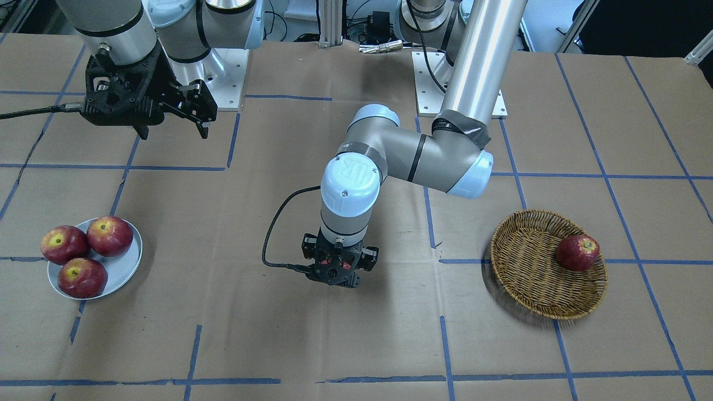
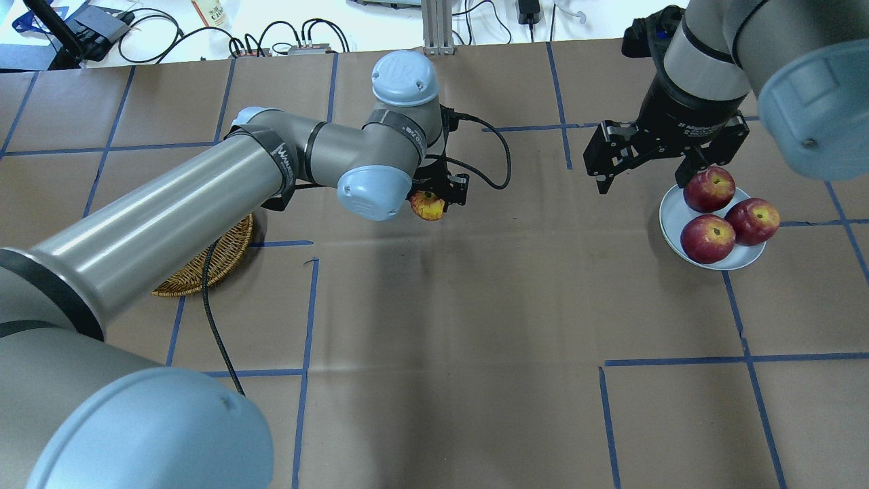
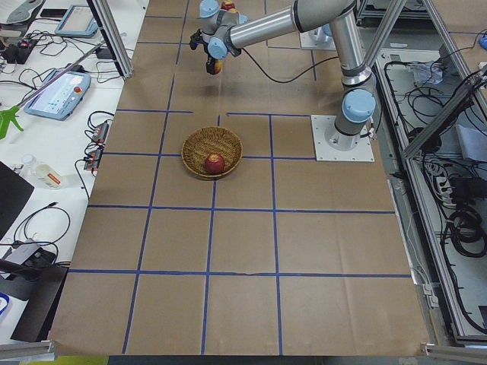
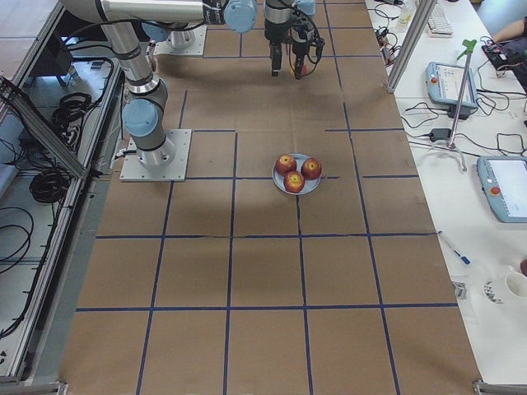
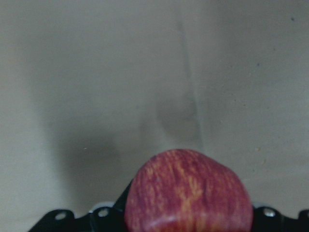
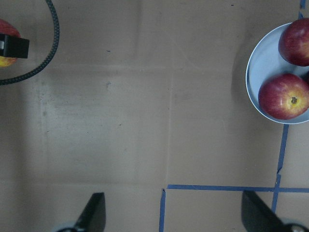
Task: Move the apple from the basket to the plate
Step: 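Carry the apple with the left gripper toward the table center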
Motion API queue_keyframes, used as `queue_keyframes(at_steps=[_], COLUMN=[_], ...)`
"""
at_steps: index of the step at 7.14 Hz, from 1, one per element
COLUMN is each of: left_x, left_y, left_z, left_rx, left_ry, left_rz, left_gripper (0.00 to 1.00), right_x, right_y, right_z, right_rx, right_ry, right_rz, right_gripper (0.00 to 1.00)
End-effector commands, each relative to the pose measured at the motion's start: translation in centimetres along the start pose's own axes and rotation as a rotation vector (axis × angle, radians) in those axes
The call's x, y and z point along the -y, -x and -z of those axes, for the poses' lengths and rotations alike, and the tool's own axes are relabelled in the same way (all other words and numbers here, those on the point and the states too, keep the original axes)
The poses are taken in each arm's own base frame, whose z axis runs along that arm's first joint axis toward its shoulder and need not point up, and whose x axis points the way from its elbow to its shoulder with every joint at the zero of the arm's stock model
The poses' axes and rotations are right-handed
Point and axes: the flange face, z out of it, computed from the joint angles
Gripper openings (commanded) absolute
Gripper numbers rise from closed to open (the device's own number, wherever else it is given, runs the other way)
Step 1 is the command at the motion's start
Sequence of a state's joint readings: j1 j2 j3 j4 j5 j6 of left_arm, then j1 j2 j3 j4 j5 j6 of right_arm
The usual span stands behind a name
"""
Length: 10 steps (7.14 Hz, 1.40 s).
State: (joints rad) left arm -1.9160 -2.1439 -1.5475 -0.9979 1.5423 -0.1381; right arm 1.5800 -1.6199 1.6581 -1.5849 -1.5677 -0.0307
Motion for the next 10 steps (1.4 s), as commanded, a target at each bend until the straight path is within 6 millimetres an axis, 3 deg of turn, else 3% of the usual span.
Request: queue_keyframes(at_steps=[1,3,7,10], left_x=[-0.5,-0.3,-1.1,-1.4], left_y=[-2.4,-2.3,-2.1,-2.0], left_z=[-1.3,-3.5,-4.0,-4.3], left_rx=[0.031,0.057,0.057,0.06], left_ry=[0.008,-0.002,0.009,0.018], left_rz=[-0.017,-0.034,-0.035,-0.034], left_gripper=[0.26,0.26,0.27,0.34], right_x=[0.0,0.0,0.0,0.0], right_y=[0.0,0.0,0.0,0.0], right_z=[0.0,0.0,0.0,0.0], right_rx=[0.0,0.0,0.0,0.0], right_ry=[0.0,0.0,-0.001,-0.001], right_rz=[0.0,0.0,0.0,0.0], right_gripper=[1.0,1.0,1.0,1.0])
